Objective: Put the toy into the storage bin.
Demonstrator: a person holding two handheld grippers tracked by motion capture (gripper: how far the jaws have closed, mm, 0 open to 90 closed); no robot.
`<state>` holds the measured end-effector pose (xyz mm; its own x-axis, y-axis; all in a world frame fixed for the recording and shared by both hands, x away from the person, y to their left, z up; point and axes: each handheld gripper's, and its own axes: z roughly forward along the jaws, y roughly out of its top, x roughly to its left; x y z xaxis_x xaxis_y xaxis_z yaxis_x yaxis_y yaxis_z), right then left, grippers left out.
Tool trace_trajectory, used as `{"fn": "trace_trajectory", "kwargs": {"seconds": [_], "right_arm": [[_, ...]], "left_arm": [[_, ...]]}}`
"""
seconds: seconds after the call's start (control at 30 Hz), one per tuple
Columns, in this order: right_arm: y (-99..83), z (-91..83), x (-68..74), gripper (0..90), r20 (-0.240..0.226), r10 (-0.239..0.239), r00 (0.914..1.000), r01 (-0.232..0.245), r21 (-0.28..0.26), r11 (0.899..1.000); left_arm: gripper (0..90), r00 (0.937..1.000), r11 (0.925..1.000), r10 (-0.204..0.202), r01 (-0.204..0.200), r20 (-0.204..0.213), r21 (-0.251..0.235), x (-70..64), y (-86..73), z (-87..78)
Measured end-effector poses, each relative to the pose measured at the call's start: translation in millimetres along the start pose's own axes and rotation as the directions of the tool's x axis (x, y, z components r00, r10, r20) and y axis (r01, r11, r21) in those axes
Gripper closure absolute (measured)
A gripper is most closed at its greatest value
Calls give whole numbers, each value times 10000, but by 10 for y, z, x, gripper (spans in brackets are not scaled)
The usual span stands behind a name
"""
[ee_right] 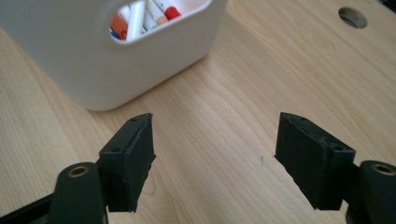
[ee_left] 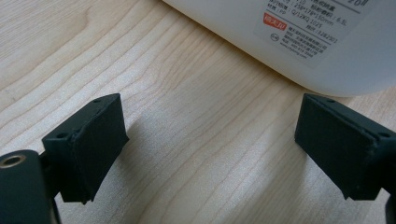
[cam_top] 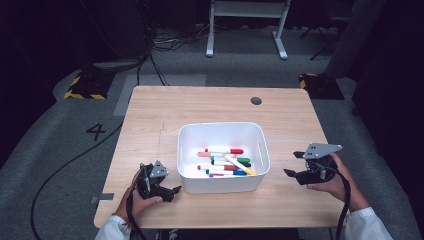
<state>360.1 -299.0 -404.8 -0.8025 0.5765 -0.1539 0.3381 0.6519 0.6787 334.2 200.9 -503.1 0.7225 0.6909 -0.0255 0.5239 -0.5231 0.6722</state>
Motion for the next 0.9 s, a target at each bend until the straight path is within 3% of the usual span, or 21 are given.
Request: {"fn": "trace_trajectory", "kwargs": {"seconds": [0.33, 0.67, 0.9], "right_arm": [[-248, 172, -9, 266, 64, 365, 9993, -368, 566, 9977], [-479, 244, -22, 244, 106, 1023, 9947, -1027, 470, 9936], [-669, 266, -45, 237, 410, 1354, 9899, -1374, 508, 9892]], "left_arm": [[91, 10000, 10000, -28, 28, 42, 6, -1, 0, 0], [91, 10000, 10000, -13, 13, 20, 5, -1, -1, 0], [91, 10000, 10000, -18, 18, 22, 3, -2, -1, 0]]}}
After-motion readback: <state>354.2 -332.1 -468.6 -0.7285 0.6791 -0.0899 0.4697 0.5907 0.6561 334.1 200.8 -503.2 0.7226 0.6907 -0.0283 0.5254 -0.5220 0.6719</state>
